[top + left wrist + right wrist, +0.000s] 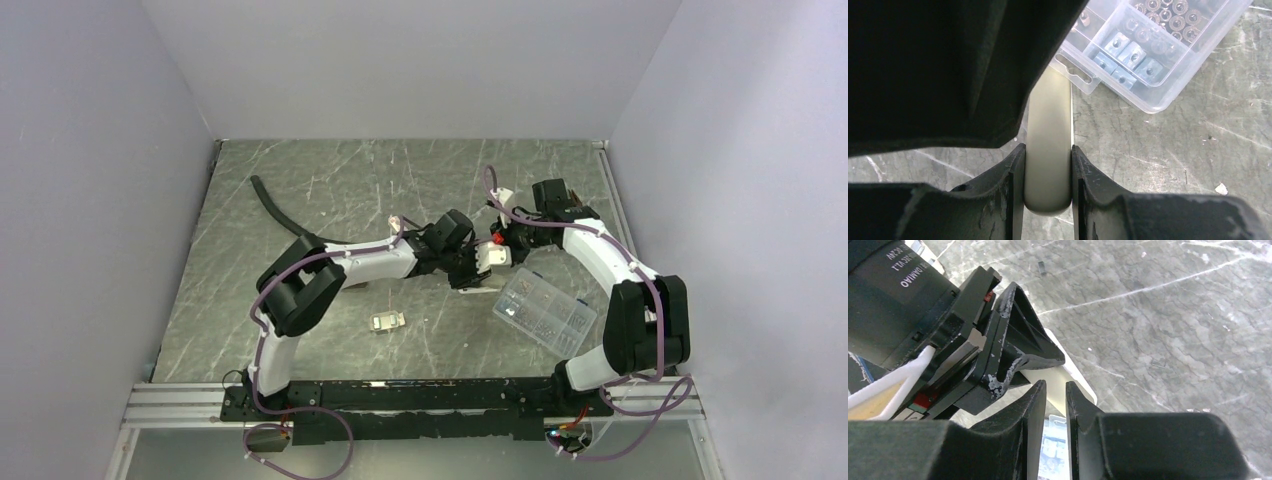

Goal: Load the staples into the stapler
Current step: Move the stapler to the center of the board.

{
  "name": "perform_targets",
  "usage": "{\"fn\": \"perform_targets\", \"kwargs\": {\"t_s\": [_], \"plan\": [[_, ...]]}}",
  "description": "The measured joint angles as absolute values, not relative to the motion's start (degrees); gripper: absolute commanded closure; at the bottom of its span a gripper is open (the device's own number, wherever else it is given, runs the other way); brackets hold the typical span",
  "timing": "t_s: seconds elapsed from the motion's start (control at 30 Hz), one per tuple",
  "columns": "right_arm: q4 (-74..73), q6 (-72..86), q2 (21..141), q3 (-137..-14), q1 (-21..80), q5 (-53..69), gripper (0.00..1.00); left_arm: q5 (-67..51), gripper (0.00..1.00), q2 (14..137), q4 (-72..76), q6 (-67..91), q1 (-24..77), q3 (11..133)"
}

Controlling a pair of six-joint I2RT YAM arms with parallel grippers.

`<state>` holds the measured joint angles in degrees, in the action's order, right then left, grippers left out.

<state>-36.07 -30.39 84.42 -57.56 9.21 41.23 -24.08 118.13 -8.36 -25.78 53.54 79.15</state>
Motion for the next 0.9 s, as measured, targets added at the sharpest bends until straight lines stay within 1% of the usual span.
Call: {"fn": "perform_targets", "kwargs": {"t_s": [0.07, 0.13, 0.27, 0.43, 0.7, 0.9], "plan": [[-36.4, -30.4, 84.4, -57.7, 9.6, 41.9, 0.73, -23.9, 0.92, 117.4, -6.6, -25.8, 53.5, 77.9], [-37.0, -30.5, 84.4, -58.0, 9.8, 42.0, 0.72, -23.6, 0.84, 116.9, -5.8, -25.8, 53.6, 77.2], [-38.1, -30.7, 84.4, -59.1, 10.0, 42.0, 0.73, -22.1, 0.75, 116.2, -6.5, -25.8, 54.3, 77.8], [-40.3, -31.8, 84.8, -61.3, 9.9, 40.7, 0.73, -21.1, 0.66, 115.5, -10.2, -25.6, 54.7, 80.4], [-42.9, -32.6, 86.3, -67.6, 11.0, 42.4, 0.73, -18.7, 0.57, 115.5, -18.3, -25.3, 55.5, 84.6], [-42.9, -32.8, 87.2, -68.2, 11.7, 42.5, 0.73, -18.8, 0.47, 115.5, -26.5, -25.4, 55.9, 85.3]]}}
